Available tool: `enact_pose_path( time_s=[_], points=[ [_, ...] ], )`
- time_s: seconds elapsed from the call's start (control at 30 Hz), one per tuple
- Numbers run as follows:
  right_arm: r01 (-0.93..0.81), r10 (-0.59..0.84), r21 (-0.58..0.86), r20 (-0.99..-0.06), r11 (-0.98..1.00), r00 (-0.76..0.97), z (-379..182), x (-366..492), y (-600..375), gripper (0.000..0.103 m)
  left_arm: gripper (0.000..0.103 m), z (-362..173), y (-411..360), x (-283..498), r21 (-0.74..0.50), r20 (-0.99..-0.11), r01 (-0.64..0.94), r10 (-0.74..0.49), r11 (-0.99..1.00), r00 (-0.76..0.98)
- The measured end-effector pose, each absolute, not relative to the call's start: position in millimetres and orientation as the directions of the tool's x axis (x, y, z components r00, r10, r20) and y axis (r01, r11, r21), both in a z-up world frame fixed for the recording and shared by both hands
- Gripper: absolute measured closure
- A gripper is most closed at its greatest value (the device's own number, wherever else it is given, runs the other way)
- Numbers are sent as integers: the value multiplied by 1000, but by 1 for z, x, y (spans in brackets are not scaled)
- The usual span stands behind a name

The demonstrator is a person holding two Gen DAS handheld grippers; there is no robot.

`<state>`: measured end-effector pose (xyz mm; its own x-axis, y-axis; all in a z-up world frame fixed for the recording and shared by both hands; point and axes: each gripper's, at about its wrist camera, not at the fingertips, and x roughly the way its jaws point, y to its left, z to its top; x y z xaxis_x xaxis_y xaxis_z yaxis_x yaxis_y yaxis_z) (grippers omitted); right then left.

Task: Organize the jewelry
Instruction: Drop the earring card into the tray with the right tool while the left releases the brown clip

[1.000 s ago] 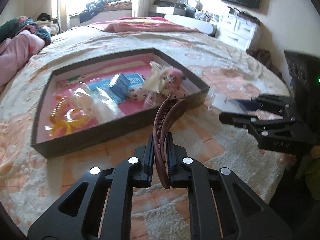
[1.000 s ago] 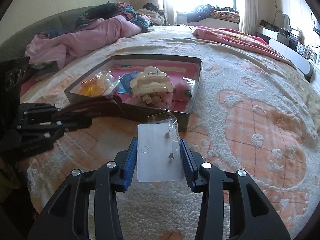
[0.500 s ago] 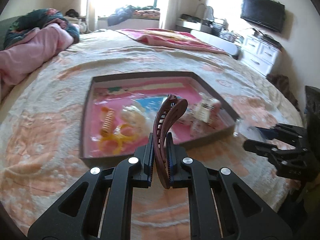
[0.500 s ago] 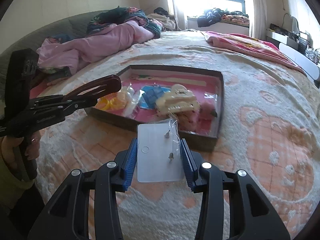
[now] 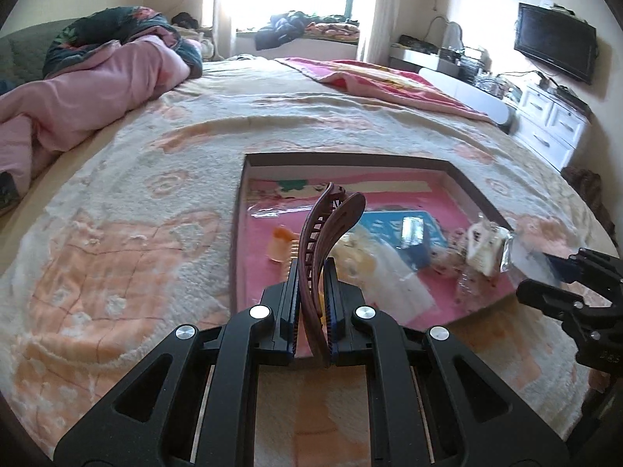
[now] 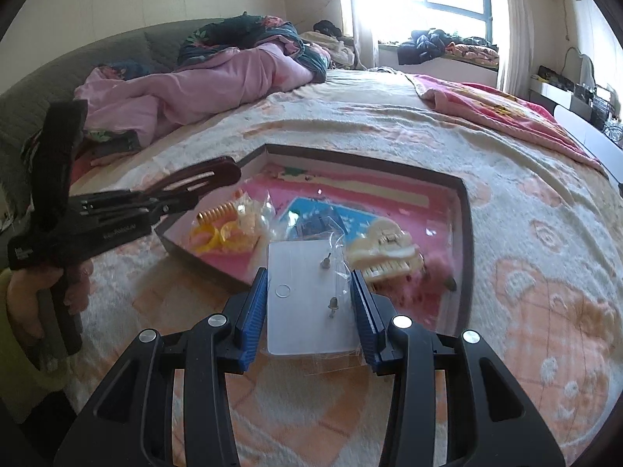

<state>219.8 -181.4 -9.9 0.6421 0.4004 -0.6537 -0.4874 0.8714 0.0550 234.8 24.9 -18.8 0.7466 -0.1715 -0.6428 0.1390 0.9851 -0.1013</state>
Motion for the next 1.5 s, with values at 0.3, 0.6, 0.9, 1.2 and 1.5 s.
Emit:
enact_pose_path(
  time_s=[0.3, 0.6, 0.9, 1.2, 1.5],
  points=[
    [-493, 393, 32, -647, 870, 653, -10, 248, -159, 63, 97, -29, 36, 251, -111, -662, 101, -149, 989, 735],
    [-513, 393, 9, -654, 858, 646, -13, 262, -142, 63, 97, -29, 36, 262, -113, -665, 95, -146, 989, 732],
    [-540, 393, -15, -671, 841, 629, -25, 270, -127, 63, 97, -32, 30, 269, -106, -667, 105, -149, 989, 730],
    [-553, 380, -24, -701, 833, 604, -37, 284, -115, 63, 97, -37, 22, 273, -107, -679, 125, -165, 986, 716],
    [-550, 379, -15, -710, 835, 594, -42, 285, -117, 60, 97, -40, 22, 275, -107, -683, 132, -169, 986, 711]
  ],
)
